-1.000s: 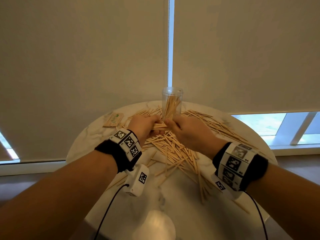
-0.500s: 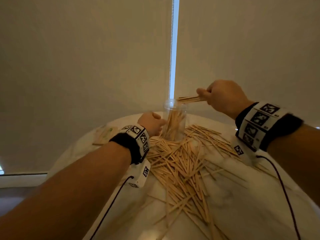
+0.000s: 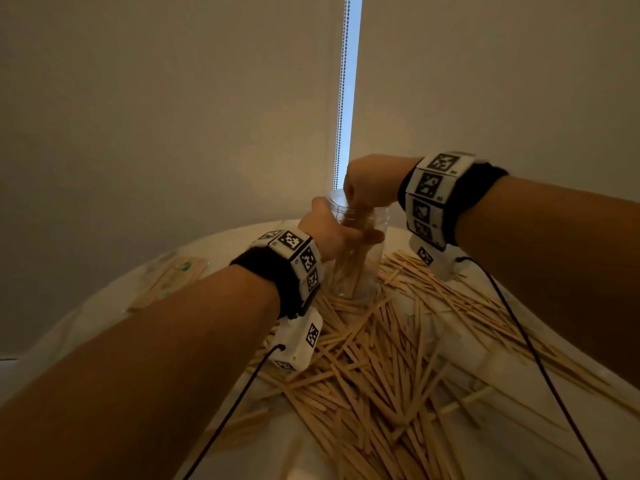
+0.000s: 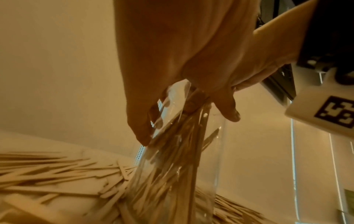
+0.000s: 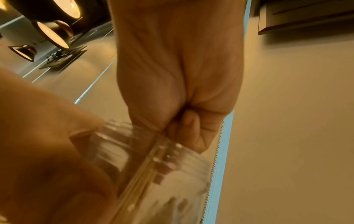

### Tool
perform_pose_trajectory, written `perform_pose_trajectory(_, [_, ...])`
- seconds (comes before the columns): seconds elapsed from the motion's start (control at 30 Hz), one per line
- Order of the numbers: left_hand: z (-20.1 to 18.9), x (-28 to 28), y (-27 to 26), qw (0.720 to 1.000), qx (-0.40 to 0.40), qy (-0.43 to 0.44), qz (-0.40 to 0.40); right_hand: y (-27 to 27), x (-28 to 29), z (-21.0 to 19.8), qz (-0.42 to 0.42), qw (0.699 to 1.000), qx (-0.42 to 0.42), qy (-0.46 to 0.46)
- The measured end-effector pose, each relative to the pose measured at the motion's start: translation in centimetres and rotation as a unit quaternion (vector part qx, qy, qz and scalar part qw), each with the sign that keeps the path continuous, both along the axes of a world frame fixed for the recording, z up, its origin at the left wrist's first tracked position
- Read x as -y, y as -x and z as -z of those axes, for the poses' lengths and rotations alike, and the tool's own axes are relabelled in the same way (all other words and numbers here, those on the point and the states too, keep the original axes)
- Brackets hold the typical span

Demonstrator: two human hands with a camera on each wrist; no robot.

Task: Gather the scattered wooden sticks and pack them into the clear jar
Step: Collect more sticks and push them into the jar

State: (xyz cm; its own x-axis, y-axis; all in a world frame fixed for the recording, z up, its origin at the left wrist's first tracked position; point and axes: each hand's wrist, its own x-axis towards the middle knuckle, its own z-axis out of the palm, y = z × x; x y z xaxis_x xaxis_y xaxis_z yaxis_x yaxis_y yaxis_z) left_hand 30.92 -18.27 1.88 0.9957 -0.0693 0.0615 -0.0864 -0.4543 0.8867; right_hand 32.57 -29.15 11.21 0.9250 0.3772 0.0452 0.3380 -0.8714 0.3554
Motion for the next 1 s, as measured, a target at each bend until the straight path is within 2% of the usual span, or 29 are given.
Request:
perform_pose_trajectory(0.2, [0.6,0.0,-0.4,0.999,0.044,0.002,0.009,0.8,0.6,-0.5,-0.033,0.997,0.047,0.059])
perform_pose_trajectory(0.37, [0.8,-0.2,-0.7,1.000,0.023,0.003,0.006,0.8,0.4,-0.6,-0.007,0.998,-0.030,-0.058])
perform_pose_trajectory(0.47, [2.3,-0.5,-2.5,0.999,0.045,0.006,0.016,0.7,0.1,-0.4,0.001,0.996,-0.035,-0.082])
perform_pose_trajectory(0.53, [1.7,-0.5,-1.6,0.998,0.053,0.017,0.038,0.9,0.2,-0.5,0.002,0.994,-0.048,-0.094])
perform_pose_trajectory(0.6, [1.6,-0.7,-1.3,0.996,0.066,0.016,0.051,1.6,0.6,-1.0,-0.005,0.989,-0.044,-0.141])
perform_pose_trajectory(0.67, [1.6,-1.1,-1.1,0.997,0.051,0.022,0.060,2.8,1.2,-1.5,-0.019,0.980,0.003,-0.196])
perform_pose_trajectory(0.73, [0.3,-1.1,0.9,0.997,0.030,-0.016,0.063,4.8,1.8,-1.9,-0.034,0.970,0.057,-0.232])
perform_pose_trajectory(0.8, [-1.6,-1.3,4.2,0.993,0.011,-0.099,0.065,7.3,2.2,-2.0,-0.037,0.962,0.084,-0.259])
perform_pose_trajectory(0.9, [-2.6,-3.0,7.2,0.978,-0.029,-0.206,0.010,11.7,2.8,-1.3,-0.025,0.961,0.055,-0.268])
perform_pose_trajectory(1.0, [-2.5,-5.1,11.0,0.976,-0.048,-0.214,0.004,16.7,3.4,0.4,-0.004,0.965,0.006,-0.261])
